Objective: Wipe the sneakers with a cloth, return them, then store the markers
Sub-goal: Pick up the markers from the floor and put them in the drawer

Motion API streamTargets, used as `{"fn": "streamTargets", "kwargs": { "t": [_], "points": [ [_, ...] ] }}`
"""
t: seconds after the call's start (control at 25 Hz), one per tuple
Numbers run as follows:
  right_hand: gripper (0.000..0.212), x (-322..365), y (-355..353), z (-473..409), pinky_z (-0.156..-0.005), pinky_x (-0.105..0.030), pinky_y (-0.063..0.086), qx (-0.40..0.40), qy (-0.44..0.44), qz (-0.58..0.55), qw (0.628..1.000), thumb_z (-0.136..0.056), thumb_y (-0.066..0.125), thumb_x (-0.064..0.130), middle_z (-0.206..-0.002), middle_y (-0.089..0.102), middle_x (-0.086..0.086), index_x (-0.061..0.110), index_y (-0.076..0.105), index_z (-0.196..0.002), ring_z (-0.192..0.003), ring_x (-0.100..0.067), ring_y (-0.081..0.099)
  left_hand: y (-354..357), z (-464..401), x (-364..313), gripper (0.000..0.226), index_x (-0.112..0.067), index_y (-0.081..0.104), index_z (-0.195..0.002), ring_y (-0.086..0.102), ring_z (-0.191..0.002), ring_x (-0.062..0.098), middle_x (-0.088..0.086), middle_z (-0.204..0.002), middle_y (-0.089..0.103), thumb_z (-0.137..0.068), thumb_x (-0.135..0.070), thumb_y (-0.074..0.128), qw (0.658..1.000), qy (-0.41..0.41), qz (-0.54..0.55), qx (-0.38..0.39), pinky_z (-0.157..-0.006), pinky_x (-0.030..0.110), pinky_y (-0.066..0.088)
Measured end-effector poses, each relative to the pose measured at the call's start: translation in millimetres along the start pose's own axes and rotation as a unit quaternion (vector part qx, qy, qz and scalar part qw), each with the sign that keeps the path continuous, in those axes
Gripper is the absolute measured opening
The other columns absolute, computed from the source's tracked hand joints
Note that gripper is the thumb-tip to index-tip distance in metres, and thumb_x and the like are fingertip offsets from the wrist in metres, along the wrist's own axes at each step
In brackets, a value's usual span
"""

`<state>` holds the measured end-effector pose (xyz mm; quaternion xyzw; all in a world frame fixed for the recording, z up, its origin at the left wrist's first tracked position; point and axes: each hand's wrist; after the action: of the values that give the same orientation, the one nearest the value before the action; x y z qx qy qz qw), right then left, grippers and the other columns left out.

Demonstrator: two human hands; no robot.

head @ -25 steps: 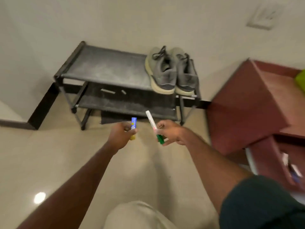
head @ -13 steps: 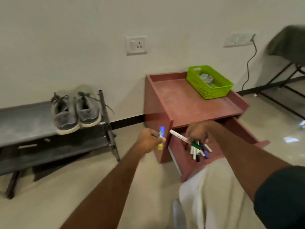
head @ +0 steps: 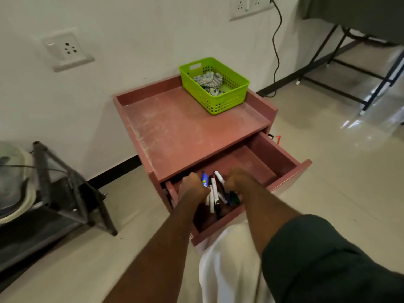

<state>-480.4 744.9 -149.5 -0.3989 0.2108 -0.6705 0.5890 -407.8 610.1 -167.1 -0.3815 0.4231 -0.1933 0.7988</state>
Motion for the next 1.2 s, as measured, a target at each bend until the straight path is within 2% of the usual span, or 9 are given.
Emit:
{"fn": "streamTargets", "kwargs": {
  "t": [0.12,0.24,0.32,0.36,0.4,0.56,0.84,1.04,1.2],
  "points": [
    [0.016,-12,7,-27,-0.081,-0.040,0.058,0.034,0.019,-0.008,0.999,-0.089,0.070,0.016,-0.081,0.067,-0.012,0.002,0.069,-0.080,-0.076,-0.027,0.066,20,-24,-6,0.043,-0.011,0.059,-0.107,0.063,-0.104,0.035,0.015,-0.112,0.060,-0.077,-0.034,0.079,0.999,-0.033,-0.008,-0.006,-0.074,0.033,0.050],
    [0.024,-17,13,-37,-0.058,-0.026,0.051,0.012,-0.013,-0.024,1.000,-0.088,0.071,0.017,-0.083,0.065,-0.008,0.001,0.072,-0.105,-0.060,-0.019,0.060,25,-27,-9,0.036,-0.011,0.060,-0.099,0.065,-0.095,0.032,0.013,-0.106,0.062,-0.078,-0.035,0.076,0.999,-0.031,0.005,-0.005,-0.072,0.033,0.054],
    [0.011,-21,13,-35,-0.050,-0.022,0.051,-0.029,-0.016,-0.058,0.998,-0.088,0.070,0.012,-0.081,0.064,-0.002,0.005,0.072,-0.097,-0.062,-0.014,0.059,23,-26,-8,0.030,-0.011,0.062,-0.090,0.067,-0.086,0.029,0.012,-0.097,0.065,-0.074,-0.031,0.078,1.000,-0.021,0.019,-0.010,-0.069,0.033,0.057],
    [0.004,-22,11,-32,-0.055,-0.024,0.054,-0.050,-0.017,-0.067,0.996,-0.089,0.068,0.010,-0.078,0.063,0.000,0.008,0.071,-0.087,-0.063,-0.013,0.058,20,-25,-6,0.027,-0.009,0.063,-0.084,0.068,-0.083,0.028,0.011,-0.092,0.066,-0.073,-0.028,0.079,0.999,-0.013,0.030,-0.012,-0.067,0.033,0.057],
    [0.013,-23,11,-29,-0.064,-0.027,0.057,-0.073,-0.015,-0.086,0.994,-0.091,0.065,0.010,-0.075,0.061,0.001,0.012,0.067,-0.078,-0.064,-0.013,0.057,14,-21,-6,0.024,-0.008,0.064,-0.079,0.068,-0.081,0.027,0.011,-0.088,0.067,-0.073,-0.026,0.079,0.999,-0.002,0.039,-0.010,-0.067,0.032,0.057],
    [0.016,-16,13,2,-0.079,-0.036,0.060,-0.180,-0.029,-0.163,0.970,-0.087,0.065,0.007,-0.084,0.071,-0.005,0.015,0.071,-0.075,-0.080,-0.021,0.067,-15,-3,-9,0.020,-0.004,0.069,-0.076,0.068,-0.069,0.022,0.011,-0.077,0.071,-0.077,-0.020,0.081,0.996,0.060,0.067,0.004,-0.070,0.036,0.060],
    [0.024,-46,0,81,-0.068,-0.024,0.056,-0.232,-0.104,-0.224,0.941,-0.088,0.065,0.001,-0.096,0.067,0.002,0.025,0.067,-0.088,-0.082,-0.011,0.065,-55,64,-52,0.018,0.000,0.069,-0.081,0.054,-0.055,0.018,0.007,-0.065,0.062,-0.084,-0.017,0.075,0.986,0.146,0.075,-0.012,-0.061,0.032,0.050],
    [0.022,-89,47,124,-0.081,-0.037,0.053,-0.362,-0.106,-0.210,0.902,-0.080,0.066,-0.001,-0.099,0.056,0.000,0.019,0.059,-0.087,-0.093,-0.024,0.058,-1,138,-45,0.007,-0.010,0.071,-0.077,0.063,-0.069,0.018,0.001,-0.073,0.070,-0.081,-0.013,0.065,0.985,0.161,0.046,-0.041,-0.060,0.026,0.049],
    [0.029,-97,67,131,-0.078,-0.038,0.055,-0.313,-0.119,-0.174,0.926,-0.079,0.072,0.005,-0.097,0.055,0.003,0.024,0.050,-0.085,-0.088,-0.021,0.056,49,170,-20,0.005,-0.012,0.064,-0.088,0.063,-0.081,0.024,0.005,-0.085,0.067,-0.086,-0.013,0.060,0.967,0.254,-0.007,-0.020,-0.071,0.034,0.052]
  ]
}}
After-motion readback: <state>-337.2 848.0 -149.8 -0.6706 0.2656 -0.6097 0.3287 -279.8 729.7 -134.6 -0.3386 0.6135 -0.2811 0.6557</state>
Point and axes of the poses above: each hand's wrist, its own z-axis away from the middle knuckle, its own y-axis out of the palm, x = y × z
